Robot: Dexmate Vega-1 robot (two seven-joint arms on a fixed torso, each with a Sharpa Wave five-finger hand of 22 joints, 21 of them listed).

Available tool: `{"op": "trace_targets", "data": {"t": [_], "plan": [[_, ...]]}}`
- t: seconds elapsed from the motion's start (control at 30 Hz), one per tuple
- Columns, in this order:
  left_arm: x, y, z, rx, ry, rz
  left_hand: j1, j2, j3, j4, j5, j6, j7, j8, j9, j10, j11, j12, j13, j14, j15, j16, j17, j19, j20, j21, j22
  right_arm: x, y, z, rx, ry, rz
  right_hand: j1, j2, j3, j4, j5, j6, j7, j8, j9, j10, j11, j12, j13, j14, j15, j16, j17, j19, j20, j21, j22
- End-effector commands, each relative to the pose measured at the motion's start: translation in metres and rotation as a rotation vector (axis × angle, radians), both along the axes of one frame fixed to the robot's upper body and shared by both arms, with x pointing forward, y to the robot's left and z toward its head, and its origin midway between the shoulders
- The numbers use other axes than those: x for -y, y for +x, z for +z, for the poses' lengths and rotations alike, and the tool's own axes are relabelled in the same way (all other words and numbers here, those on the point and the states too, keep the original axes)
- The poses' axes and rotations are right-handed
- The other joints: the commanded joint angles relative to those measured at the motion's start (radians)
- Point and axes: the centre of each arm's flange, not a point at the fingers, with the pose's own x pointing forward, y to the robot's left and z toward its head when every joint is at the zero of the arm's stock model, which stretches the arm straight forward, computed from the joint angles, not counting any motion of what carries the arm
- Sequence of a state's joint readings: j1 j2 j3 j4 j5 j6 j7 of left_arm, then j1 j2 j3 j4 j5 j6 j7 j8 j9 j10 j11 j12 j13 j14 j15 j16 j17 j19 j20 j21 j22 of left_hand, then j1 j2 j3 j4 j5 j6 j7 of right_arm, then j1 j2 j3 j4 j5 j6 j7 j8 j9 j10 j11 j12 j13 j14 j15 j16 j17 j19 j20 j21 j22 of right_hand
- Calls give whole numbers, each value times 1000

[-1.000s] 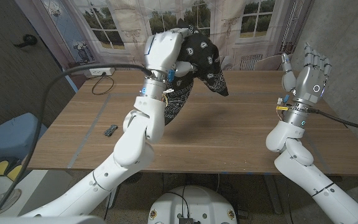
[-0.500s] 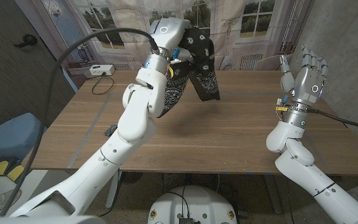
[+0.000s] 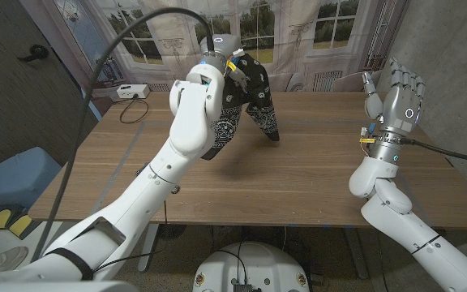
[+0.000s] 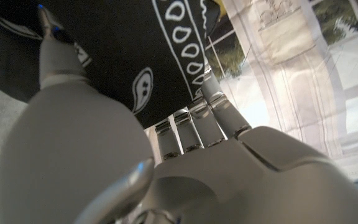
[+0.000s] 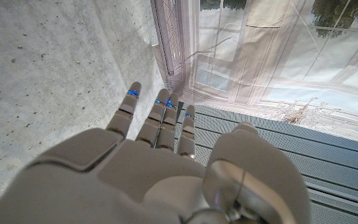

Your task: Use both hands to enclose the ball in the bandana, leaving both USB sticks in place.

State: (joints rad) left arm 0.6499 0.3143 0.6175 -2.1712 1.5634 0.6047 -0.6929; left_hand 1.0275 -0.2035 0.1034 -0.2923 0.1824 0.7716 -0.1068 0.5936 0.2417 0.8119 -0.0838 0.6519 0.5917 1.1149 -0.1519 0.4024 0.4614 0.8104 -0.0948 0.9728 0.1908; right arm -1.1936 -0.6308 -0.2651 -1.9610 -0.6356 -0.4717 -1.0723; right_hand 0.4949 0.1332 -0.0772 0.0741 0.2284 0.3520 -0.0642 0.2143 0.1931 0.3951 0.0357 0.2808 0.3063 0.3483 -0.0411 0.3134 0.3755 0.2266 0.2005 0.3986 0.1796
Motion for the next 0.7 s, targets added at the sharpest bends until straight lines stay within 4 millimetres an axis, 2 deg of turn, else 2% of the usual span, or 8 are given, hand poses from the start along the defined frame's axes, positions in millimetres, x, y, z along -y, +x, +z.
{"op": "trace_targets", "data": {"t": [0.03, 0.47, 0.7], "plan": [[5, 49, 15, -284, -111, 113, 268, 303, 219, 131, 7, 152, 78, 16, 38, 93, -81, -5, 6, 71, -84, -2, 4, -4, -42, 7, 0, 2, 7, 2, -35, -34, 12, 3, -10, -2, -7, 4, 4, 5, -2, 3, 7, 1, -1, 4, 9, -31, -5, 3, 9, 0, -3, 1], [10, 112, 26, -536, -188, 178, 270, 300, 231, 128, 14, 140, 93, 12, 46, 90, -71, -12, 15, 72, -84, -12, 7, -5, -39, 19, -2, 6, 7, 0, -48, -47, 16, 1, -17, -5, -8, 7, 7, 4, -1, 3, 9, -1, -2, 5, 12, -31, -6, 2, 10, 4, -8, 1], [11, 142, 22, -570, -220, 188, 271, 299, 238, 128, 17, 137, 97, 10, 51, 89, -67, -14, 21, 72, -84, -18, 9, -8, -38, 25, -4, 5, 9, 1, -49, -54, 23, -3, -19, -7, -7, 9, 11, 2, 0, 4, 15, 2, -1, 6, 18, -35, -4, 2, 14, 4, -10, 2]]}}
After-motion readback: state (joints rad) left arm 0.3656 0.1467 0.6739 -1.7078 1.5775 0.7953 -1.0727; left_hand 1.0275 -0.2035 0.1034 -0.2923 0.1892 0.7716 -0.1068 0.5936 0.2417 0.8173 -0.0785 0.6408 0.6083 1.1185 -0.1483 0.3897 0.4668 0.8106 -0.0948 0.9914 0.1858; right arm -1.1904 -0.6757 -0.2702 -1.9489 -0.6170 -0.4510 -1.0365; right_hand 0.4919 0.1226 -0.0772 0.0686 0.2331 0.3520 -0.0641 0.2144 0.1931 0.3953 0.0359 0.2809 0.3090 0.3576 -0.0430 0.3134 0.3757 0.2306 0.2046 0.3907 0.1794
